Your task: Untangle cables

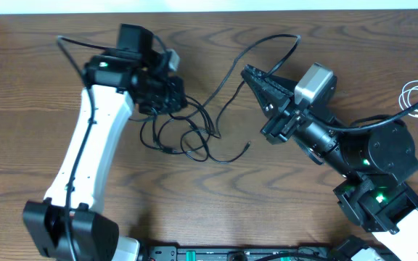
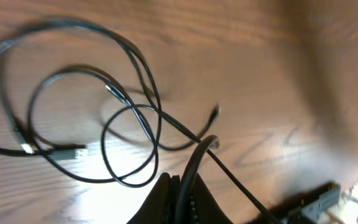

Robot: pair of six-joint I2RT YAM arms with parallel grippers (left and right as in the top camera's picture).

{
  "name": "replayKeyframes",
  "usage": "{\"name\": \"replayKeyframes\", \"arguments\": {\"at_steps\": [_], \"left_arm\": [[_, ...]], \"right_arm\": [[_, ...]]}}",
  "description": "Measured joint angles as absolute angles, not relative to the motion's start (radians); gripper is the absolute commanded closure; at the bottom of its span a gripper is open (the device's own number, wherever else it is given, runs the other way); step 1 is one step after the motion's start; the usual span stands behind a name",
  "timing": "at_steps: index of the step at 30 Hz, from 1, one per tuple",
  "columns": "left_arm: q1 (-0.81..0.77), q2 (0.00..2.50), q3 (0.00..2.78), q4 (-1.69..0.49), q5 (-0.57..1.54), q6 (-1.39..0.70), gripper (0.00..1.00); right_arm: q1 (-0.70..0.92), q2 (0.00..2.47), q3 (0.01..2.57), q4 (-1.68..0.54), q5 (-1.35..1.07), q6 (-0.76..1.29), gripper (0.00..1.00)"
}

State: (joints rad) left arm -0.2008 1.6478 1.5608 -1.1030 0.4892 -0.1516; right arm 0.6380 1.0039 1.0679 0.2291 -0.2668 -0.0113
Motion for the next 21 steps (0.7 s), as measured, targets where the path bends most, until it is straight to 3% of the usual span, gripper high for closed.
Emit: {"name": "replayKeyframes", "arguments": {"at_steps": [14, 18, 21], "left_arm": [[-0.418, 1.753, 1.522, -1.063, 0.505, -0.142, 0.91], [-0.45, 1.773, 1.522, -1.043, 0.5, -0.124, 0.72], [-0.461, 1.786, 1.521, -1.035, 0.499, -0.117, 0.66]], "right_arm": [[0.612, 1.014, 1.069, 0.136, -0.2, -0.042, 0.99], [0.571, 1.015, 1.069, 0.068, -0.171, -0.031, 0.99], [0.537, 1.015, 1.069, 0.044, -0.159, 0.006, 0.99]]}}
